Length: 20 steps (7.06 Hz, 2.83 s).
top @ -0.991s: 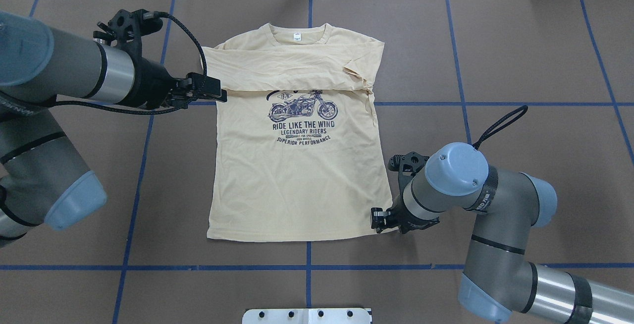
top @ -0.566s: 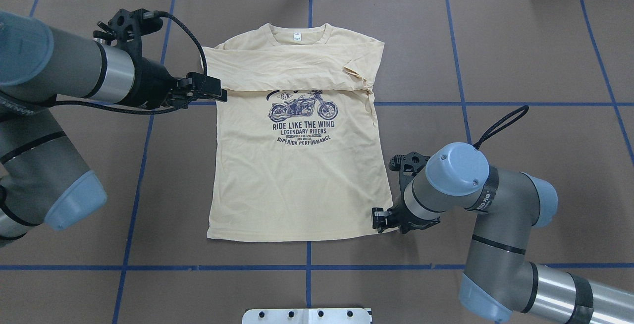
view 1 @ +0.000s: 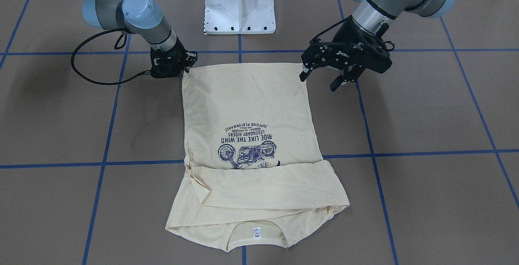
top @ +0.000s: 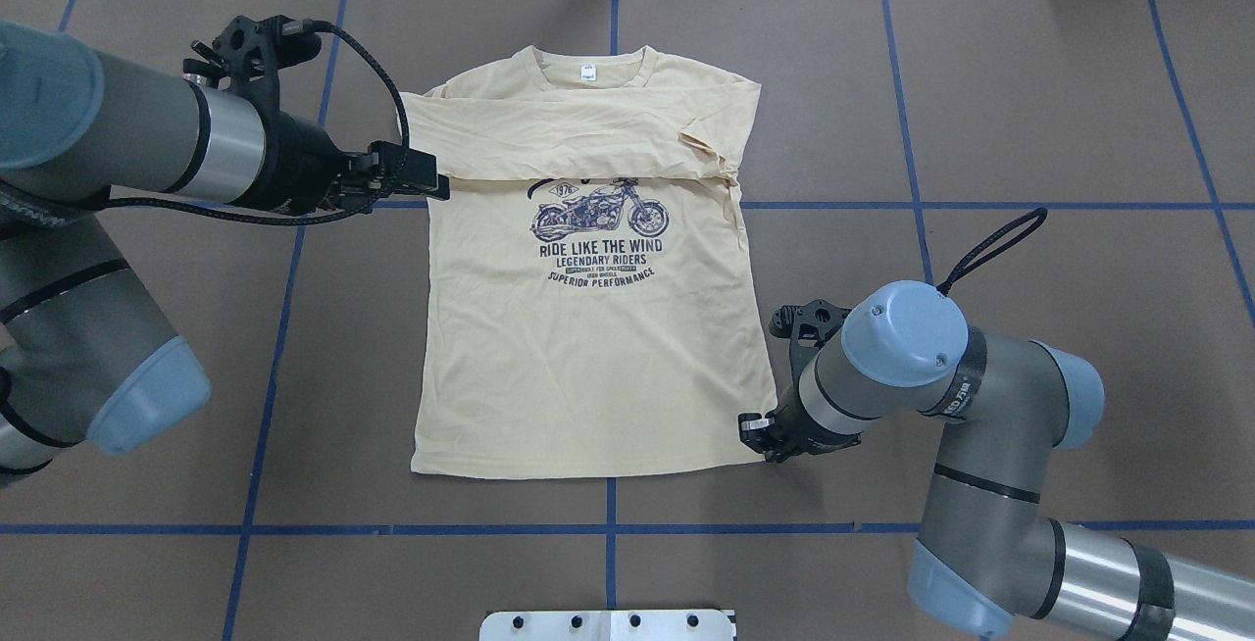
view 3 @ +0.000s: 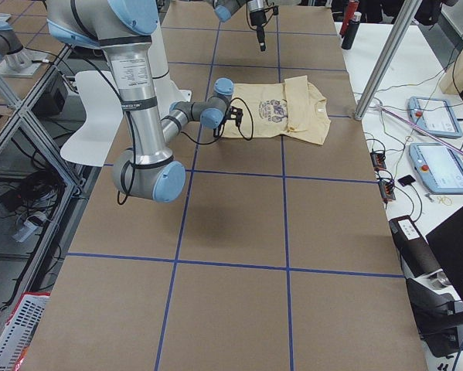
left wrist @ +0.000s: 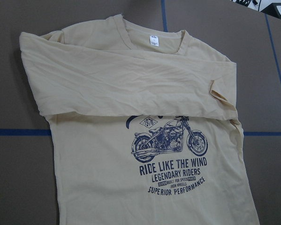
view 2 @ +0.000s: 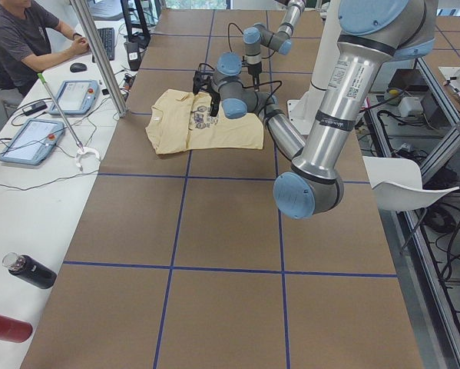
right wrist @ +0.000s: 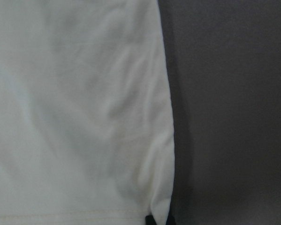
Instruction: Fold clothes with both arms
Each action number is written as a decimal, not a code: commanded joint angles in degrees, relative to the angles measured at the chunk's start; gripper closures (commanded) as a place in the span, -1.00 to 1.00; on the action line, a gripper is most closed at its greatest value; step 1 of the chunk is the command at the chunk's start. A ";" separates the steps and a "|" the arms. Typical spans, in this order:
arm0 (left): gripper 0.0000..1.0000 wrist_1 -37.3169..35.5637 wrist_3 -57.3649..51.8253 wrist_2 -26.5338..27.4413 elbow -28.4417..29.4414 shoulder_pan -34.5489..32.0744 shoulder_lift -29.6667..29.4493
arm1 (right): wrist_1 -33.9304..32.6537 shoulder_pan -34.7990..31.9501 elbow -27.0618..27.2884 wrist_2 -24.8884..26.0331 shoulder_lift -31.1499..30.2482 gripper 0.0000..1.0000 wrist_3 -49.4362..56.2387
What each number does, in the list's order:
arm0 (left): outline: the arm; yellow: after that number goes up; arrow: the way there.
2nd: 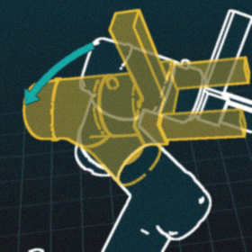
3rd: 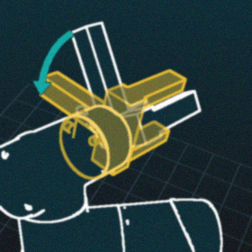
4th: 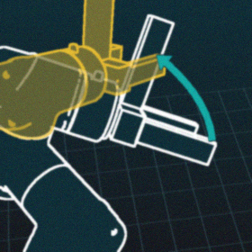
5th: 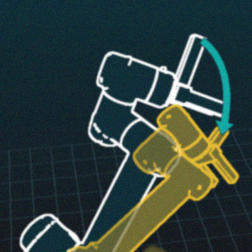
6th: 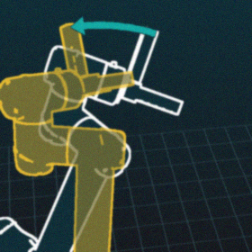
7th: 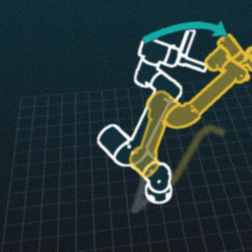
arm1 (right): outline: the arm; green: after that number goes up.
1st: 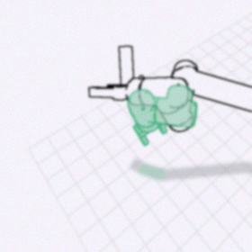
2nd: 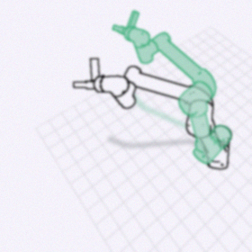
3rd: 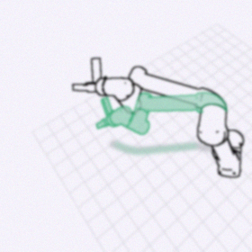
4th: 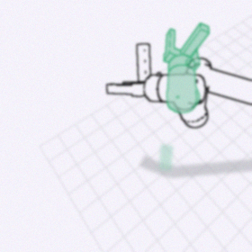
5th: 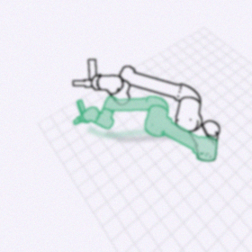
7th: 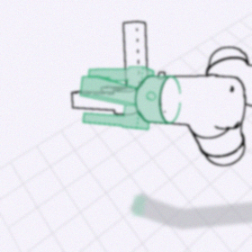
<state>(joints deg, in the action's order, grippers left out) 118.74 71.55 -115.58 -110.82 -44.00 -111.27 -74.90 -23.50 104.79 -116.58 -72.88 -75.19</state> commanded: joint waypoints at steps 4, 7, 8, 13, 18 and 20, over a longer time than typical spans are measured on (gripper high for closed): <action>-0.98 -0.09 0.60 0.00 -2.28 -0.21 4.19 | 0.37 -0.58 2.87 -0.05 0.28 1.00 -0.13; -0.98 -1.74 9.37 10.82 -3.45 12.20 5.71 | 0.54 -0.67 3.05 0.56 0.63 1.00 -4.00; -0.98 -5.93 11.31 14.03 -3.44 16.27 5.36 | 0.54 -0.76 3.05 0.56 0.72 1.00 -4.00; -0.95 -9.58 12.47 19.42 0.68 24.22 5.97 | 0.54 -2.60 3.05 0.13 1.77 1.00 -4.53; -0.68 -11.69 12.47 19.69 0.78 25.63 6.50 | 0.54 -3.04 3.05 0.04 2.39 1.00 -4.61; -0.61 -11.78 12.47 19.69 0.78 26.68 6.50 | 0.45 -3.30 3.05 0.04 2.48 1.00 -4.61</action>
<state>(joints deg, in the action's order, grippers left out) 107.08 84.02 -95.89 -110.02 -17.94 -104.77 -74.41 -26.64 107.84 -116.54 -70.48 -79.80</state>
